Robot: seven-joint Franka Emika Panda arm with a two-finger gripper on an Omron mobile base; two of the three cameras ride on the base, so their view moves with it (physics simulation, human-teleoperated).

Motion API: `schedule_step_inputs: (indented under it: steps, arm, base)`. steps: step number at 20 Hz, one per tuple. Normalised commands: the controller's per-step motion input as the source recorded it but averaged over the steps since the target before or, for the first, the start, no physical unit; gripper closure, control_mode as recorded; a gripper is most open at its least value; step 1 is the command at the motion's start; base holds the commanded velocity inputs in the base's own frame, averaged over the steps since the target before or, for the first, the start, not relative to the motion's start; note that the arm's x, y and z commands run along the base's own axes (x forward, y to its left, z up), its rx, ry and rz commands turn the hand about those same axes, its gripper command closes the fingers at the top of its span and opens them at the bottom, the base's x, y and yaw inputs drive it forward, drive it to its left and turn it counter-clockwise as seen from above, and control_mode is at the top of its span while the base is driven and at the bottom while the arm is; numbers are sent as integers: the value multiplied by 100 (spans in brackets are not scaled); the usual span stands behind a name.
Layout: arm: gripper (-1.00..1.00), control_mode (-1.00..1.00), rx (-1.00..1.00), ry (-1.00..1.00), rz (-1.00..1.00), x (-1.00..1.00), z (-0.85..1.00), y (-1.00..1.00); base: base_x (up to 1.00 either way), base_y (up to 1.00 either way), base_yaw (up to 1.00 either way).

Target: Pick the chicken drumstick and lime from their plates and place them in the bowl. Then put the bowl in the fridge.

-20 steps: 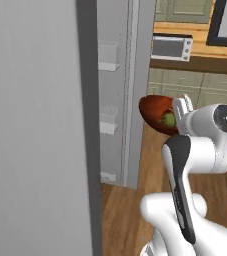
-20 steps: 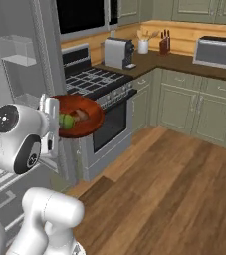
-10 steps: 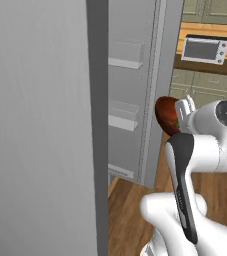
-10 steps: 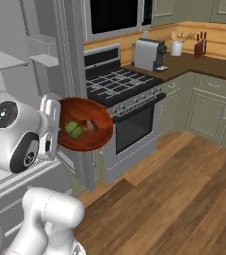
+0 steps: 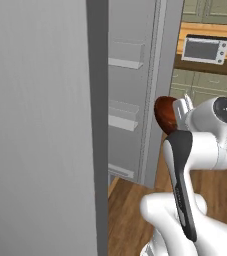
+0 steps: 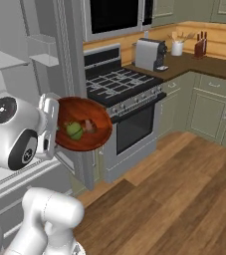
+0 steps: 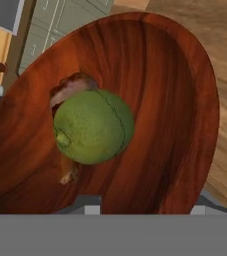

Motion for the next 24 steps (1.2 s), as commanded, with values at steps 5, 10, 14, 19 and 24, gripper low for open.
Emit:
schedule_step_inputs:
  steps: [5,10,14,19,24]
  arm:
    - [100,100,0,0,0,0,0,0]
    - [100,100,0,0,0,0,0,0]
    - [100,100,0,0,0,0,0,0]
    - [100,100,0,0,0,0,0,0]
    - [100,100,0,0,0,0,0,0]
  base:
    - [-100,-2,-1]
    - [-99,2,2]
    - [-87,0,0]
    - [-76,2,9]
    - [-93,32,25]
